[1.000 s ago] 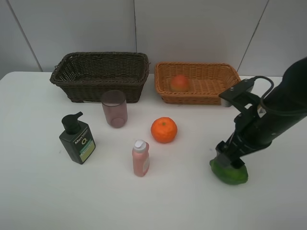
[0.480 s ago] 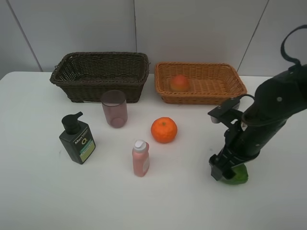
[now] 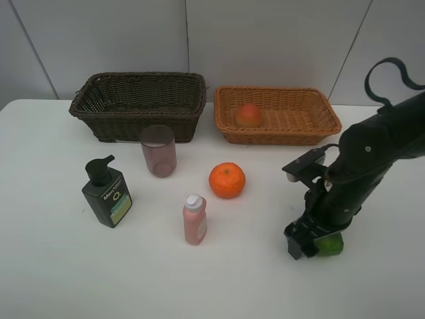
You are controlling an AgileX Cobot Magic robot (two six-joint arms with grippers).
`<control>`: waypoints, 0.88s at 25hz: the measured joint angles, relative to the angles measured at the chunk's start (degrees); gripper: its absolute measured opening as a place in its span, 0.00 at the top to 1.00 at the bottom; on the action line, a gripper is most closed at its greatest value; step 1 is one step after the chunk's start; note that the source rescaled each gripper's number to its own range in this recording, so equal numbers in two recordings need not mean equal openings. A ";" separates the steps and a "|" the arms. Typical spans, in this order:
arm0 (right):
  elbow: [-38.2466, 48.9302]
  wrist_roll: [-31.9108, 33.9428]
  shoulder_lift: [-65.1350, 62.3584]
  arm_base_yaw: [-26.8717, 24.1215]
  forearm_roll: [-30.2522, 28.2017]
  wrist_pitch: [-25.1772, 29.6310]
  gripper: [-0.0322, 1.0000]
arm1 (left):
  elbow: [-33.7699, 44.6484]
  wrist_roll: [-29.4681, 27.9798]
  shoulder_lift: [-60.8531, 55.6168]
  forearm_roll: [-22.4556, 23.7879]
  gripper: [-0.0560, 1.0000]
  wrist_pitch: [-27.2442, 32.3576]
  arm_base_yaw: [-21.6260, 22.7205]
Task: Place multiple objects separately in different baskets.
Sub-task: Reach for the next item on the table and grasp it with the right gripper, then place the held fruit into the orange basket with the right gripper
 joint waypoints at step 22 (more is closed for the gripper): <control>0.00 0.00 0.22 0.00 1.05 -0.05 0.94 | 0.00 0.00 0.00 0.00 0.00 0.00 0.00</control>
